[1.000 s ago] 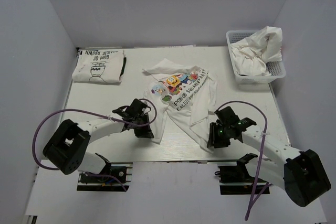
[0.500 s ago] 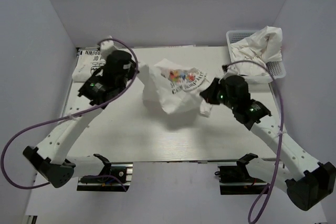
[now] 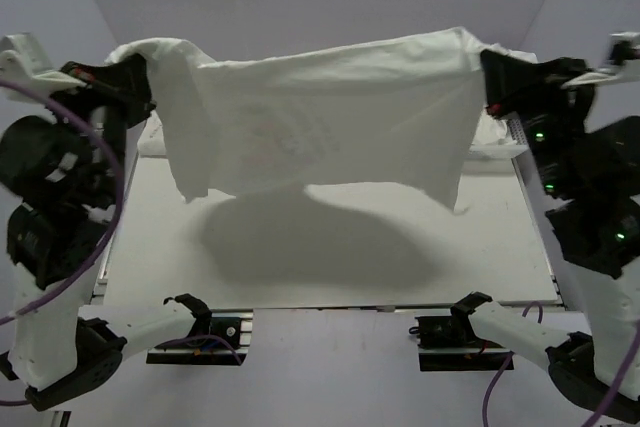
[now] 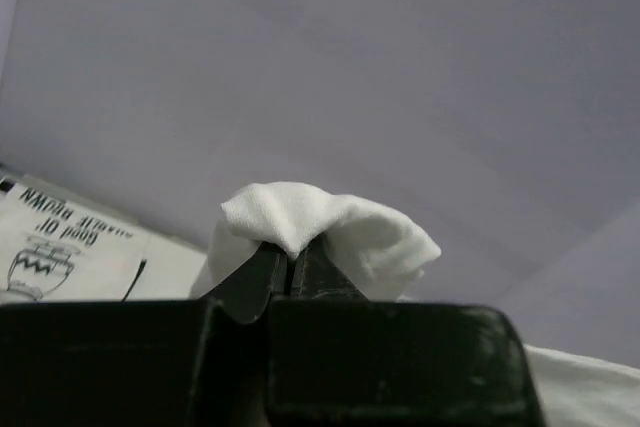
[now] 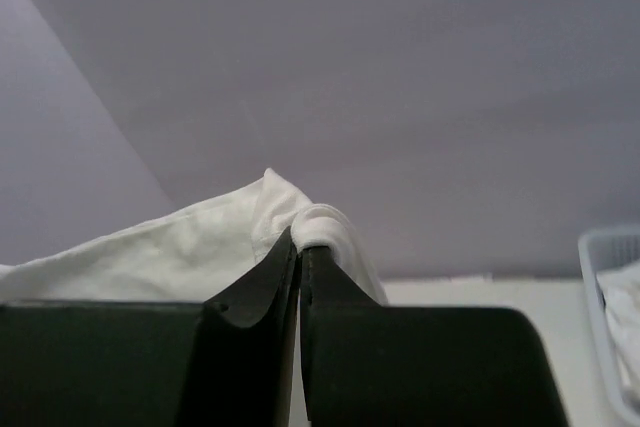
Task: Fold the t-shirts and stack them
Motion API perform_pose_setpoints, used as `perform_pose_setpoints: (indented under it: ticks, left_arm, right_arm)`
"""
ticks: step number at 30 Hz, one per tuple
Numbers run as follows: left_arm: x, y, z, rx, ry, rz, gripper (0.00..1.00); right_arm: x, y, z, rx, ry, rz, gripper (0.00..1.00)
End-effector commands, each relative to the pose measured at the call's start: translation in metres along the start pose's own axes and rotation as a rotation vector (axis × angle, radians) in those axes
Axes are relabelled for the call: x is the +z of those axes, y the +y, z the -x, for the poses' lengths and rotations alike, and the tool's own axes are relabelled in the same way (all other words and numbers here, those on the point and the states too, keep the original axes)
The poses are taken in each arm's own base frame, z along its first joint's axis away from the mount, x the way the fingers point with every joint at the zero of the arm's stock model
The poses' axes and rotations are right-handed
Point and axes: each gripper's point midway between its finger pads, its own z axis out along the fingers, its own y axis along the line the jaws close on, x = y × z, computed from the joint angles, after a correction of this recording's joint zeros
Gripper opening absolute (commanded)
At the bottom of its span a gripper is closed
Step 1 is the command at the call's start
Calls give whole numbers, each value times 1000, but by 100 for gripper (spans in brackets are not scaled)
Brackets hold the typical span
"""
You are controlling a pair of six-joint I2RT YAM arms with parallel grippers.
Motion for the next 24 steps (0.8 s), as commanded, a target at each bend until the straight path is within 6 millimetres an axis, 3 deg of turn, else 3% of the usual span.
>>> perform_pose_setpoints:
  ticks: [1, 2, 5, 9, 12, 14, 17, 19, 22, 23, 24]
  left_arm:
    - [-35, -21, 66, -4, -110, -198, 0]
    - [-44, -28, 71, -9, -104, -259, 0]
    - [-73, -31, 93, -29, -140, -369, 0]
    - [-99, -38, 111, -64, -149, -475, 0]
    - [-116, -47, 135, -83, -197, -557, 0]
    - [-118, -56, 138, -69, -203, -596, 0]
    - [-102, -72, 131, -50, -190, -608, 0]
    - [-77, -79, 113, -15, -167, -565, 0]
    - [-38, -82, 77, 23, -130, -469, 0]
    - [-20, -83, 57, 63, -105, -433, 0]
    - [0, -83, 21, 112, -48, -397, 0]
  right_arm:
    - [-27, 20, 62, -69, -110, 89, 0]
    - [-41, 27, 81, -66, -142, 125, 0]
    - [-70, 38, 108, -62, -204, 197, 0]
    - [-101, 42, 131, -54, -269, 238, 0]
    - [-108, 40, 138, -57, -290, 232, 0]
    - [-108, 37, 140, -64, -298, 214, 0]
    - [-94, 28, 133, -75, -282, 157, 0]
    - [-80, 16, 123, -86, -273, 86, 0]
    - [-46, -13, 88, -111, -214, -75, 0]
    - [-33, -21, 68, -123, -173, -113, 0]
    - [-26, -32, 58, -128, -161, -173, 0]
